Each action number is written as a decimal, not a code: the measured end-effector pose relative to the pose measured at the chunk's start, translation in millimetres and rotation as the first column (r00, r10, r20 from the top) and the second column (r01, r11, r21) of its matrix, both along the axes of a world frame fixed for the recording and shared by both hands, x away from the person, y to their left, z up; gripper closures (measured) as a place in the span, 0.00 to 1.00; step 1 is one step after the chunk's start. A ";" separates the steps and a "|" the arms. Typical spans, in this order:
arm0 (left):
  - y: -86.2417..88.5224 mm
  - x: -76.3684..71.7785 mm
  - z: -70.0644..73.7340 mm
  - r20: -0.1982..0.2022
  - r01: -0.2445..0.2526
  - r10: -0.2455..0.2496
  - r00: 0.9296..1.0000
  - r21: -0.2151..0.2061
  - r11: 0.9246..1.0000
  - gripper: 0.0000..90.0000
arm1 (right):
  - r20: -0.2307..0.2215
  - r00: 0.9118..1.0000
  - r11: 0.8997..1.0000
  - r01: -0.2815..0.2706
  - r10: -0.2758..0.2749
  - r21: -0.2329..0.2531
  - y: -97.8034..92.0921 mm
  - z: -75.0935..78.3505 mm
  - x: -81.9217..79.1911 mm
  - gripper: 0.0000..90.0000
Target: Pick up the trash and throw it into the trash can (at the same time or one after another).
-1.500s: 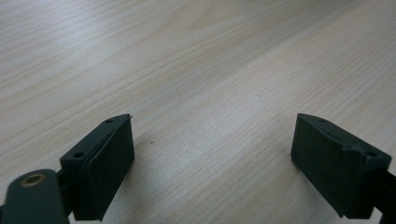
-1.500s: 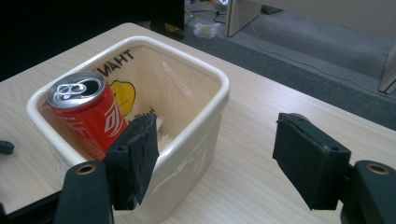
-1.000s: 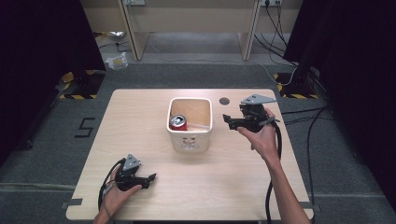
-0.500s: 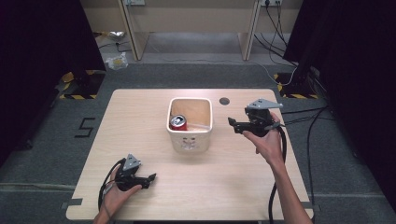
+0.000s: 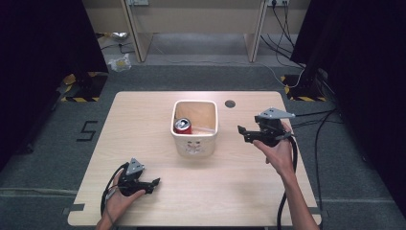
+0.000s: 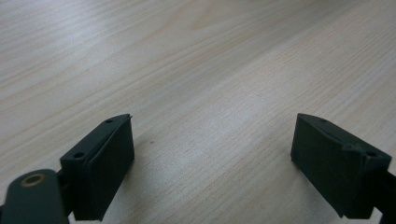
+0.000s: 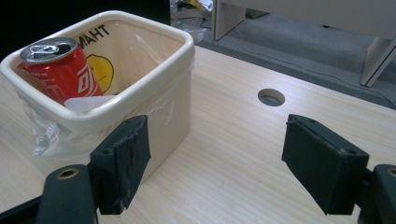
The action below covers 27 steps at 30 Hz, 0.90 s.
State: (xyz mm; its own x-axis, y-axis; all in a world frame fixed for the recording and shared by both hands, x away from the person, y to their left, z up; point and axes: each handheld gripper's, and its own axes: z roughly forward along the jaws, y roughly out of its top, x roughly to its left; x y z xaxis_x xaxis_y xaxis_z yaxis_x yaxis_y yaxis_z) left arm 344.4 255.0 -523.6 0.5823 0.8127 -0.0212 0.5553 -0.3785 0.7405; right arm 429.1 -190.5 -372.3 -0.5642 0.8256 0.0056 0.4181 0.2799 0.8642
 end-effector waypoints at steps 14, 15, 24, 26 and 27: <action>0.1 0.0 0.1 0.000 0.001 -0.001 1.000 0.002 1.000 0.14 | -0.001 1.000 1.000 0.004 -0.004 -0.008 -2.9 -11.1 -7.9 0.26; 0.0 0.0 0.0 0.000 0.000 0.000 1.000 0.000 1.000 0.14 | -0.002 1.000 1.000 0.004 -0.004 -0.009 -3.2 -11.6 -8.3 0.26; 0.1 0.0 0.0 0.000 0.001 -0.001 1.000 0.001 1.000 0.14 | 0.010 1.000 1.000 0.006 -0.005 -0.025 -7.4 -14.1 -13.1 0.26; 0.0 0.0 0.0 0.000 0.000 0.000 1.000 0.000 1.000 0.14 | 0.014 1.000 1.000 0.005 -0.004 -0.028 -7.6 -13.6 -14.5 0.26; 0.0 0.0 0.0 0.000 0.000 0.000 1.000 0.000 1.000 0.14 | 0.016 1.000 1.000 0.003 -0.002 -0.026 -7.6 -14.0 -15.1 0.26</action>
State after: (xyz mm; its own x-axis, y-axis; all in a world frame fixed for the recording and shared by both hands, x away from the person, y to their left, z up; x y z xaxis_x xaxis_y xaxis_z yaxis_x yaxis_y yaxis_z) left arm 344.4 255.1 -523.6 0.5825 0.8126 -0.0212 0.5552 -0.3787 0.7405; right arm 414.1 -198.0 -386.4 -0.5619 0.8268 -0.0253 0.4051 0.3017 0.8631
